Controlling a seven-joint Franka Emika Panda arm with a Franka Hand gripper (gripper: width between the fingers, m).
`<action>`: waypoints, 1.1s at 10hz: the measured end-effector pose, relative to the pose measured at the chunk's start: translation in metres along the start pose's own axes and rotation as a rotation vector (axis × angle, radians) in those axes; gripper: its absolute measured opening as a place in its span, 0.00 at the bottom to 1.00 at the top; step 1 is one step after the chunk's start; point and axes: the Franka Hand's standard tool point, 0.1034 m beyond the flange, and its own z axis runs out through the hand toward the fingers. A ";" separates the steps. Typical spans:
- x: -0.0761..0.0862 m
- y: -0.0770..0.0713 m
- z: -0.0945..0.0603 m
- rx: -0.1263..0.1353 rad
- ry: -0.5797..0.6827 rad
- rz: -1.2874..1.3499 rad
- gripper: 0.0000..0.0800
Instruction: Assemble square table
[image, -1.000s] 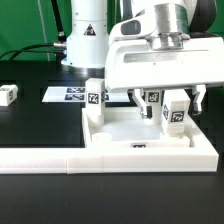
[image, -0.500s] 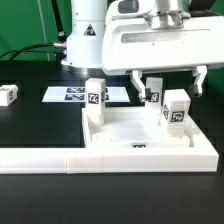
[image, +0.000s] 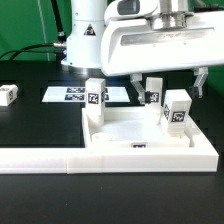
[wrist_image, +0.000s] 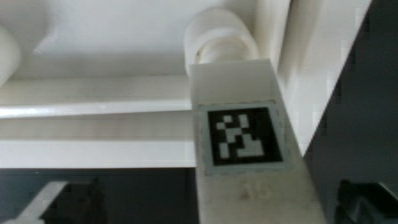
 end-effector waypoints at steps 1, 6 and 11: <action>-0.007 0.000 0.002 0.009 -0.084 0.004 0.81; -0.010 -0.012 0.006 0.024 -0.334 0.033 0.81; 0.003 -0.012 0.005 0.026 -0.313 0.037 0.81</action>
Offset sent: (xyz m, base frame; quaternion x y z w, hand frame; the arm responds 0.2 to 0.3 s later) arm -0.0003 0.0007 -0.0060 -0.0149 -0.1874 0.0071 0.9821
